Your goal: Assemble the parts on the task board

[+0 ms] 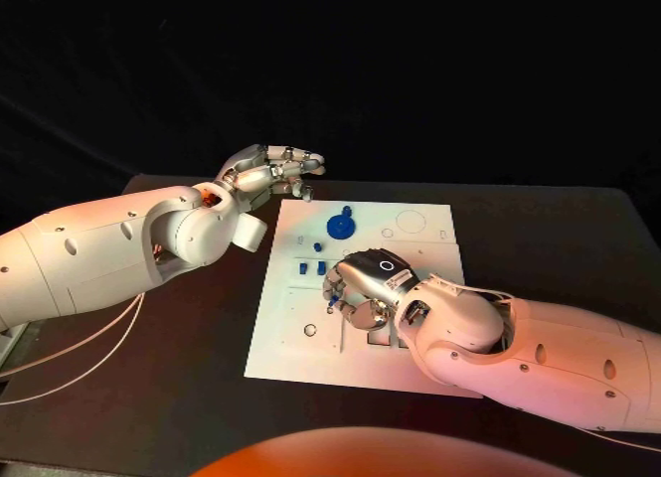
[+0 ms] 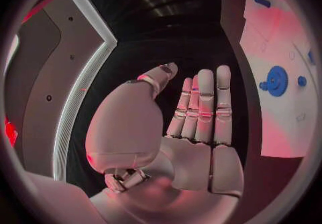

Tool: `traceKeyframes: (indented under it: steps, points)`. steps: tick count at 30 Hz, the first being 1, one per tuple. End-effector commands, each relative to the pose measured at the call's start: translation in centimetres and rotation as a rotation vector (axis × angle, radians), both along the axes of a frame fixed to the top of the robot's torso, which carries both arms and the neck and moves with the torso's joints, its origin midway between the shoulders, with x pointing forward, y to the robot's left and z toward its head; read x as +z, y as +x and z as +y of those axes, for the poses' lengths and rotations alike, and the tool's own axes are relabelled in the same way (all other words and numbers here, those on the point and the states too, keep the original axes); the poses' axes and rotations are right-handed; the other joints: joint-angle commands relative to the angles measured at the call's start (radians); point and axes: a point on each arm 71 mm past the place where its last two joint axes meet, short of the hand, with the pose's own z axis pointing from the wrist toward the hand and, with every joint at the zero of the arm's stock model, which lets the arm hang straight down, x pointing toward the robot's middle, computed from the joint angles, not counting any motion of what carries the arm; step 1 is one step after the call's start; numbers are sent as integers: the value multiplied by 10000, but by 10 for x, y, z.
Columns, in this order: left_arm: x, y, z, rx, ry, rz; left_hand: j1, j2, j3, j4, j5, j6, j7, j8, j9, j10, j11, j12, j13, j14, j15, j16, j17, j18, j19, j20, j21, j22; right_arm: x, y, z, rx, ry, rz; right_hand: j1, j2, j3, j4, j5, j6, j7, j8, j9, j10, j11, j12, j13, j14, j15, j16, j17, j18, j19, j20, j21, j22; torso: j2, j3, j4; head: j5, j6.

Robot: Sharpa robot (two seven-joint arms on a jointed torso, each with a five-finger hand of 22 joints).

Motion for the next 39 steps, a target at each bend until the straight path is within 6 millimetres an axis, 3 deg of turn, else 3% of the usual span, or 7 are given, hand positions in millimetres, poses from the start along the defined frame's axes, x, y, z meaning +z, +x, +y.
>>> traceKeyframes:
  steps: [1, 9, 25, 39]
  points:
    - [1, 0, -3, -52, -71, 18, 36, 56, -39, 26, 7, -61, -1, 39, 11, -73, -7, 50, -15, -71, -20, -60, -13, 115, 0, -16, -51, -15, -4, -1, 2, 166, -140, 169, -53, 94, 46, -16, 36, 57, 18, 54, 17, 352, -331, 10, 303, 675, -66, 14, 585, -111, -22, -32, -32, -14, 6, 1, 2, 109, -66]
    - [0, 0, -4, -103, -68, 57, 36, 56, -39, 26, 7, -61, -1, 39, 11, -73, -7, 50, -15, -71, -20, -60, -13, 115, 0, -16, -51, -15, -9, -1, 4, 195, -219, 258, -53, 94, 46, -16, 36, 57, 18, 54, 17, 352, -331, 10, 303, 675, -66, 14, 585, -111, -22, -32, -32, -14, 3, 6, -6, 196, -114]
    - [0, 0, -1, -99, -34, 111, 28, 50, -53, 31, 11, -72, 4, 39, 9, -117, 2, 49, -21, -88, -12, -68, -32, 113, -8, -11, -72, -40, -14, 0, 3, 183, -786, 228, -84, 95, 54, -22, 38, 43, 26, 50, 25, 342, -324, -8, 310, 672, -62, 9, 570, -105, -35, -31, -60, -25, -3, 3, -3, 228, -198]
    - [0, 1, 0, -85, -15, 132, 28, 50, -53, 31, 11, -72, 4, 39, 9, -117, 2, 49, -21, -88, -12, -68, -32, 113, -8, -11, -72, -40, -15, -3, 11, 430, -1056, 82, -126, 86, 57, -35, 24, 21, 34, 45, 36, 324, -317, -34, 317, 673, -56, 13, 575, -104, -43, -28, -72, -25, -3, -1, -9, 233, -204]
